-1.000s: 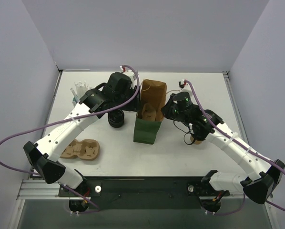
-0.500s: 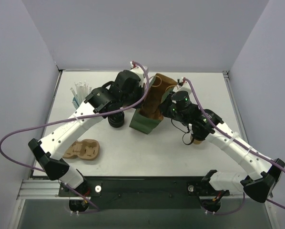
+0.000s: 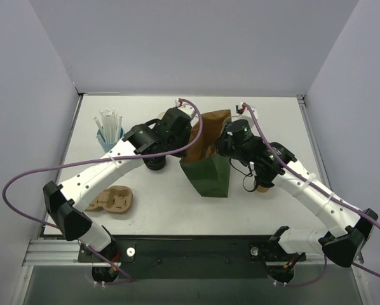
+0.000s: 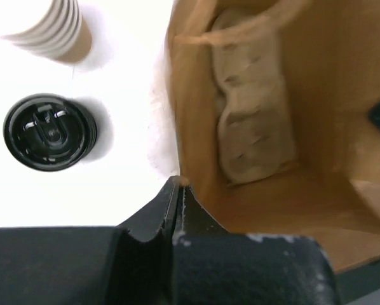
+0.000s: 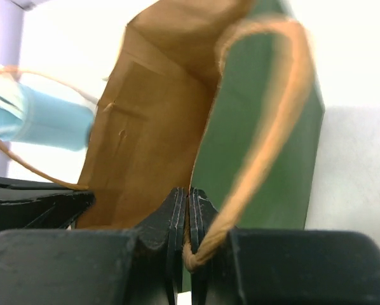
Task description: Pack the takeout coffee
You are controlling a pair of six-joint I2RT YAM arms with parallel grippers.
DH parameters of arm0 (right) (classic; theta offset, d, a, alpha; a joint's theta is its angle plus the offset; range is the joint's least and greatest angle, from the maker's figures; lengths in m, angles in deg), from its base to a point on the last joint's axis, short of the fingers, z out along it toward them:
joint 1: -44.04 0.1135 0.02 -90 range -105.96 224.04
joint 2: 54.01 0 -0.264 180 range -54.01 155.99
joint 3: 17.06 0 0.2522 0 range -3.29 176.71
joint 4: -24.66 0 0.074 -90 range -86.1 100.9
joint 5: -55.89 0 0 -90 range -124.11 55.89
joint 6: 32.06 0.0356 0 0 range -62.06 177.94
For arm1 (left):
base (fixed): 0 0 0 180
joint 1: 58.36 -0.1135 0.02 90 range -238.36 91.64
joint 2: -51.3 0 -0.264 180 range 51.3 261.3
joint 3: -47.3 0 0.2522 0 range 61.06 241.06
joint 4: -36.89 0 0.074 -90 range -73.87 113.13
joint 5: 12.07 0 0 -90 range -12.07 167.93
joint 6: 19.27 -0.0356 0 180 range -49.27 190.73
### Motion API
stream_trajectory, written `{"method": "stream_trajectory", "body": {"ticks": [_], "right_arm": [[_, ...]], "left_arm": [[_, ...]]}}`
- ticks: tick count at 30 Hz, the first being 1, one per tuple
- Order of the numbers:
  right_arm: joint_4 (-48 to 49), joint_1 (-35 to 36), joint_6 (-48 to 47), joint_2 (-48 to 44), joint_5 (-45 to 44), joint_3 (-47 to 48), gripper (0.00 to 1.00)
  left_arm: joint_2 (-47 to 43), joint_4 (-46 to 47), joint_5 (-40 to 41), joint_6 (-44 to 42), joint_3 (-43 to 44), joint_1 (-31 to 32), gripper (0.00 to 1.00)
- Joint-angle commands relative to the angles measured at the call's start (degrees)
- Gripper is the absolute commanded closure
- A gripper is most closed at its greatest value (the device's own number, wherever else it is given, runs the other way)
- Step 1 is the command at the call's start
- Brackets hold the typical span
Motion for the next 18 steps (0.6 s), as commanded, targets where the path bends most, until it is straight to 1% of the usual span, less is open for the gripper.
{"method": "stream_trajectory", "body": {"ticks": [1,4,5,7,8,9,10,11,12,13,14,15,16,18], "right_arm": [[-2.6,0.2,0.2,1.2,-0.6,0.3,1.00],[-1.7,0.9,-2.1,0.4,-0.9,4.2,1.00],[0.8,1.6,-4.9,-0.3,-1.6,4.6,1.00],[3.6,4.0,-7.4,-2.4,-2.6,4.8,1.00],[4.5,4.8,-8.1,-2.9,-4.8,4.7,1.00],[4.7,5.6,-9.0,-3.4,-5.8,4.1,1.00],[5.9,6.1,-8.8,-4.5,-6.7,1.0,1.00],[6.7,6.0,-8.1,-5.0,-6.7,-1.5,1.00],[7.5,5.7,-7.0,-5.5,-5.0,-3.7,1.00],[8.2,5.4,-6.8,-5.7,-4.2,-6.8,1.00],[8.4,5.4,-6.7,-5.7,-3.8,-7.5,1.00],[8.4,5.3,-6.6,-5.7,-2.8,-7.9,0.96],[8.3,5.2,-6.4,-5.7,-2.6,-8.0,0.83],[7.8,5.2,-6.2,-6.1,-3.2,-7.3,0.72]], "left_arm": [[-0.3,1.8,-0.7,1.0,2.2,0.4,1.00],[-1.1,1.9,1.5,-0.3,7.1,0.6,1.00],[-2.2,2.2,2.0,-0.9,9.7,1.3,1.00],[-4.1,4.8,3.7,-2.7,10.9,2.3,1.00],[-5.4,6.2,4.4,-3.1,7.7,3.1,1.00],[-8.8,10.4,5.3,-3.4,4.2,4.1,1.00],[-10.7,12.9,4.7,-3.1,0.0,4.4,1.00],[-13.6,15.0,3.7,-2.6,-9.0,4.3,1.00],[-14.6,18.1,3.0,-1.8,-12.1,4.4,1.00],[-15.5,19.3,1.8,-1.8,-14.9,4.4,1.00],[-16.6,20.2,1.6,-2.1,-16.7,4.7,1.00],[-16.9,21.1,1.7,-3.0,-18.5,4.9,1.00],[-17.0,21.1,1.8,-3.5,-18.7,4.9,1.00],[-16.9,21.4,2.6,-5.3,-18.0,4.9,1.00]]}}
